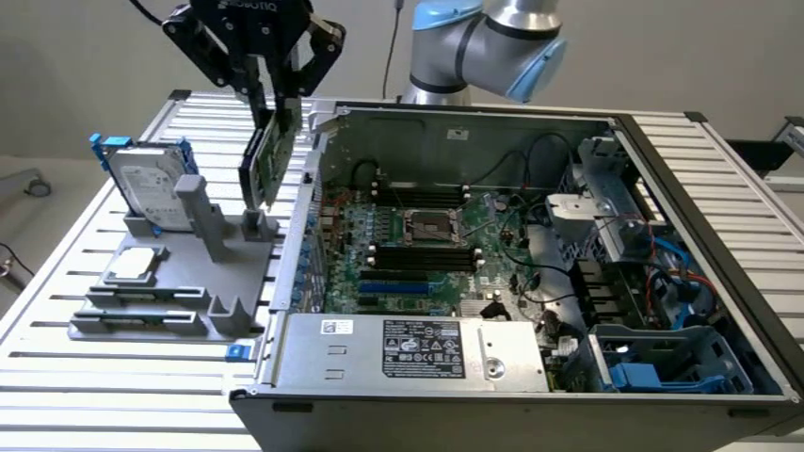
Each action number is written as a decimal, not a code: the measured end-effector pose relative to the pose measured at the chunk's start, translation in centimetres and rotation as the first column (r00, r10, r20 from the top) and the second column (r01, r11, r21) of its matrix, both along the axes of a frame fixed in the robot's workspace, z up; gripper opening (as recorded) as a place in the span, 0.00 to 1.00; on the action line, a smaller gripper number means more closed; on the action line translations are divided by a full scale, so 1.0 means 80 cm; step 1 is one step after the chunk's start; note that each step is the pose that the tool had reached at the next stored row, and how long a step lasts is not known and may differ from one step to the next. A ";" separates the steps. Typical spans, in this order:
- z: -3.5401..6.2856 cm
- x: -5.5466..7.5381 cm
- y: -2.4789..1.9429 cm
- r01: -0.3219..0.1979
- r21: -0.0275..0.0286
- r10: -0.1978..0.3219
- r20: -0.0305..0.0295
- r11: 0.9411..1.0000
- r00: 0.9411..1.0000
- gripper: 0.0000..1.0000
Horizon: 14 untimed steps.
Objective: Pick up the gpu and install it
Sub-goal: 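Pick up the gpu and move the gpu toward the slot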
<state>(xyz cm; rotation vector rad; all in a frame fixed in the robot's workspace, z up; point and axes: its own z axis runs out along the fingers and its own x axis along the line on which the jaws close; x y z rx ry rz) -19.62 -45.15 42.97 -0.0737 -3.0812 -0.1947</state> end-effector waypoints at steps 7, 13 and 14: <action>0.000 0.040 -0.0042 0.000 0.007 0.000 0.000 1.000 1.000 0.27; -0.008 0.074 -0.0043 0.000 0.006 0.000 0.000 1.000 1.000 0.27; -0.010 0.080 -0.0043 0.000 0.006 0.000 0.000 1.000 1.000 0.27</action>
